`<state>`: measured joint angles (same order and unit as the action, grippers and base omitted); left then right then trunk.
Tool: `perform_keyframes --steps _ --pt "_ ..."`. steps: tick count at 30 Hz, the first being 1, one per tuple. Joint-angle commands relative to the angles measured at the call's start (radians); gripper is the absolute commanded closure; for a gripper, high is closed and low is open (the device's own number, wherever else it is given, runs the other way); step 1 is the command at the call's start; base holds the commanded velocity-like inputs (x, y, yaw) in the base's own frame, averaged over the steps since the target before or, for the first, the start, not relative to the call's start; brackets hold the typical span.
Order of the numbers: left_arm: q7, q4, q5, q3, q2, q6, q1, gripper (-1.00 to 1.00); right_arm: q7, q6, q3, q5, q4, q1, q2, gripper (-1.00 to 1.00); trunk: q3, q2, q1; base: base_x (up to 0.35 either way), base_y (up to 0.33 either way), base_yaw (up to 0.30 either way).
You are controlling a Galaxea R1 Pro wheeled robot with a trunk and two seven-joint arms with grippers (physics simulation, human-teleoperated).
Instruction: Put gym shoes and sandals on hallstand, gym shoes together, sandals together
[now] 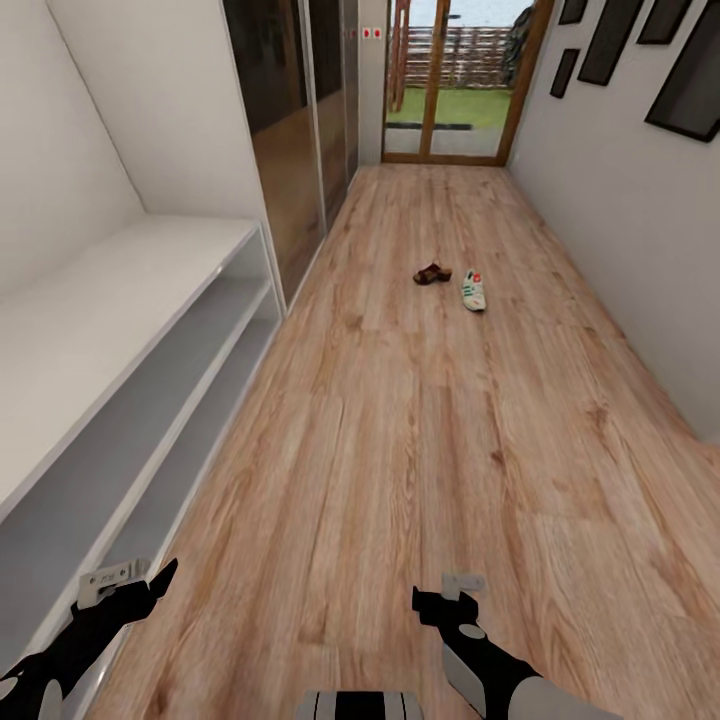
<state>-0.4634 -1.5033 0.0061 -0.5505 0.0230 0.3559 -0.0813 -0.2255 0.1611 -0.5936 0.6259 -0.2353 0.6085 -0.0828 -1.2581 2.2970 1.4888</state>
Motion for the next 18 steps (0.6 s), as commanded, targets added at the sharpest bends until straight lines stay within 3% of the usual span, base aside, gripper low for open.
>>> perform_keyframes --steps 1,10,18 --pt "0.000 0.000 0.000 0.000 0.000 0.000 0.000 -1.00 0.000 0.000 0.000 0.000 0.000 0.000 0.000 -1.00 0.000 0.000 0.000 0.333 0.000 0.006" --pt "0.000 0.000 0.001 0.000 0.000 0.000 0.000 -1.00 0.000 0.000 0.000 0.000 0.000 0.000 0.000 -1.00 0.000 0.000 0.000 0.333 -0.008 0.001" --pt "0.000 0.000 0.002 0.001 0.000 0.000 0.000 -1.00 0.000 0.000 0.000 0.000 0.000 0.000 0.000 -1.00 0.000 0.000 0.000 0.323 -0.095 0.000"
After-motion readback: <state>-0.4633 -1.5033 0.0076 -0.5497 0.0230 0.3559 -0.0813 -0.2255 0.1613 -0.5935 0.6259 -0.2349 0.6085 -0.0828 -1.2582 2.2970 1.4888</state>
